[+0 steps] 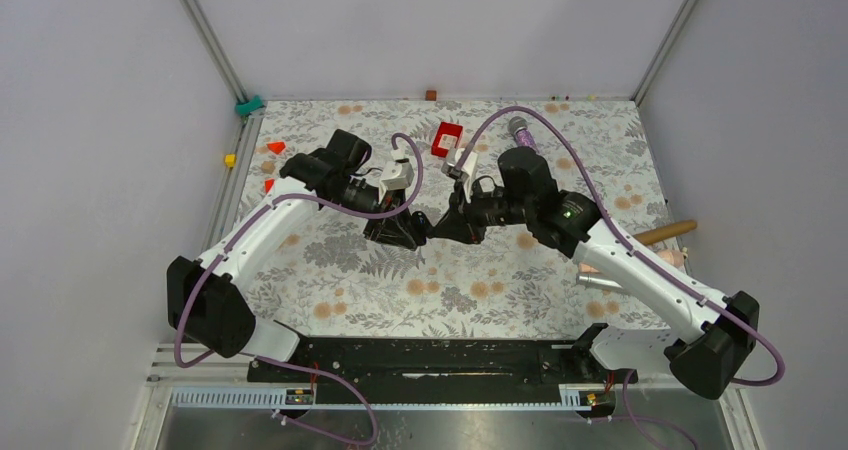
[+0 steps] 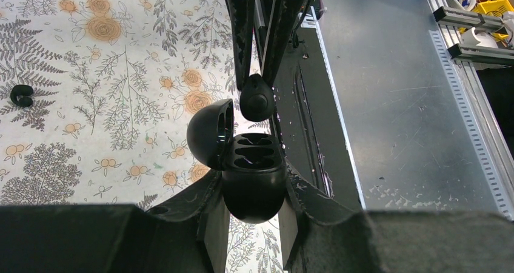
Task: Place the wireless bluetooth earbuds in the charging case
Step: Place the right earbud in the right side groove of the charging case.
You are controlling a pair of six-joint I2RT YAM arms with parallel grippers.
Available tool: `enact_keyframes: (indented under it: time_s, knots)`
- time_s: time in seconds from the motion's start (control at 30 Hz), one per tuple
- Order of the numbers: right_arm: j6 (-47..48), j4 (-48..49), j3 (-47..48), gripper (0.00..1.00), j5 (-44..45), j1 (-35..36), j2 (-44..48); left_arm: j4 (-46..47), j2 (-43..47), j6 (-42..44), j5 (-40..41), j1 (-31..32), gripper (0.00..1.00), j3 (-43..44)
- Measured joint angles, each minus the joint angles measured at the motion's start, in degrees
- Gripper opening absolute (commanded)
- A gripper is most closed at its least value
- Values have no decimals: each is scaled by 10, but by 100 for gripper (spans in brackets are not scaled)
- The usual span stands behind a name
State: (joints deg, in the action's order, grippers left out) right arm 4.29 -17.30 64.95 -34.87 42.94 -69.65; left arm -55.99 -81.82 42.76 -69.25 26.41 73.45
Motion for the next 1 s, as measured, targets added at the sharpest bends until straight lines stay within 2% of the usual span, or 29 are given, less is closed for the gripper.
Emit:
enact_keyframes:
  time_s: [1.0]
  knots:
    - [22,-1,0,18,40,24,-15,1,-8,-4,9,5,0,0]
